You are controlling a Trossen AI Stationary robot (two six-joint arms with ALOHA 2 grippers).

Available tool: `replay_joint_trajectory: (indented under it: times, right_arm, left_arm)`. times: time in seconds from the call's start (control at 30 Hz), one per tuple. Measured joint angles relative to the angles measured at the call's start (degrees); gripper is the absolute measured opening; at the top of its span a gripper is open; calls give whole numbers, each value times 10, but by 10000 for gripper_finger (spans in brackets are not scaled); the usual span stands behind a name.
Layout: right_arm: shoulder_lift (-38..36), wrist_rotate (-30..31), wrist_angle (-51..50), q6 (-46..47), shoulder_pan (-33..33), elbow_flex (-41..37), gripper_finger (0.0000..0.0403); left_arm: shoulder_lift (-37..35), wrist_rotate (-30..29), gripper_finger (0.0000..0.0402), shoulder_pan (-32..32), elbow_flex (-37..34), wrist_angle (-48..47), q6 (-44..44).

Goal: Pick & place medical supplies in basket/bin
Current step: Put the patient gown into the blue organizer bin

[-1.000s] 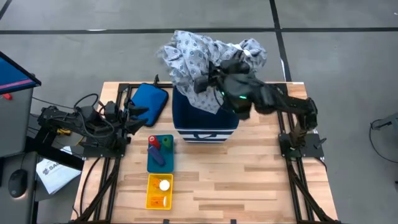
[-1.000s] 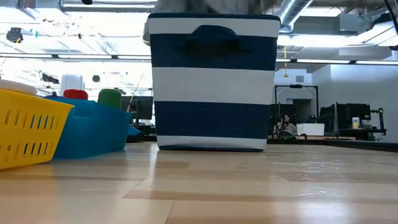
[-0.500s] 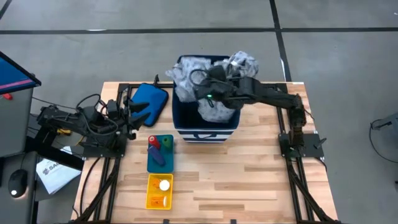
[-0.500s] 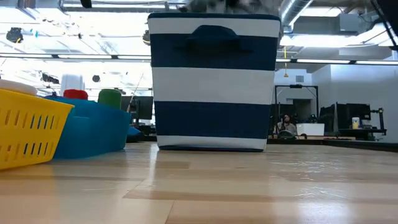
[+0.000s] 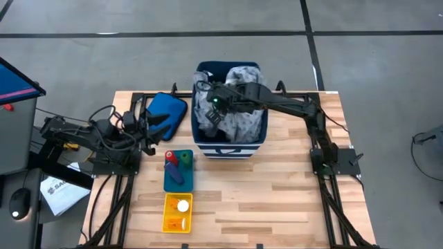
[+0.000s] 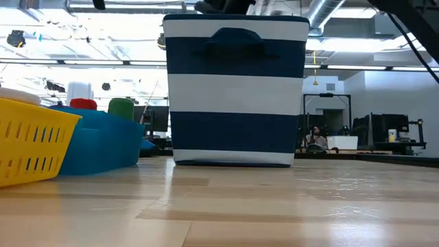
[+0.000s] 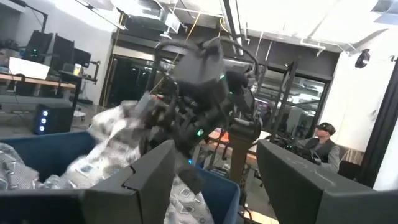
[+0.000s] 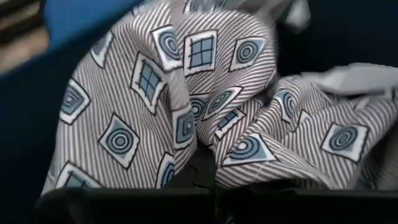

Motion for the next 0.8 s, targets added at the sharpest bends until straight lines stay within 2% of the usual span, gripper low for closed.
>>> replay_joint_trajectory:
  times: [0.17,0.3,0.53,0.7,0.8]
  right_arm:
    - [5,-55,-14,-2,-14,-2,9]
    - [4,-124,-33,-4,-34,-1,9]
    - [4,-168,-59,0,-70,-2,9]
    - [38,-213,-86,-18,-92,-5,9]
    - [64,-208,-67,-24,-88,-3,9]
  left_arm:
    - [1,0,218,0,0,5,-1]
    - [1,-1,218,0,0,5,-1]
    - [1,-1,218,0,0,6,0]
    - [1,-1,218,0,0,8,1]
    - [1,-1,218,0,0,9,1]
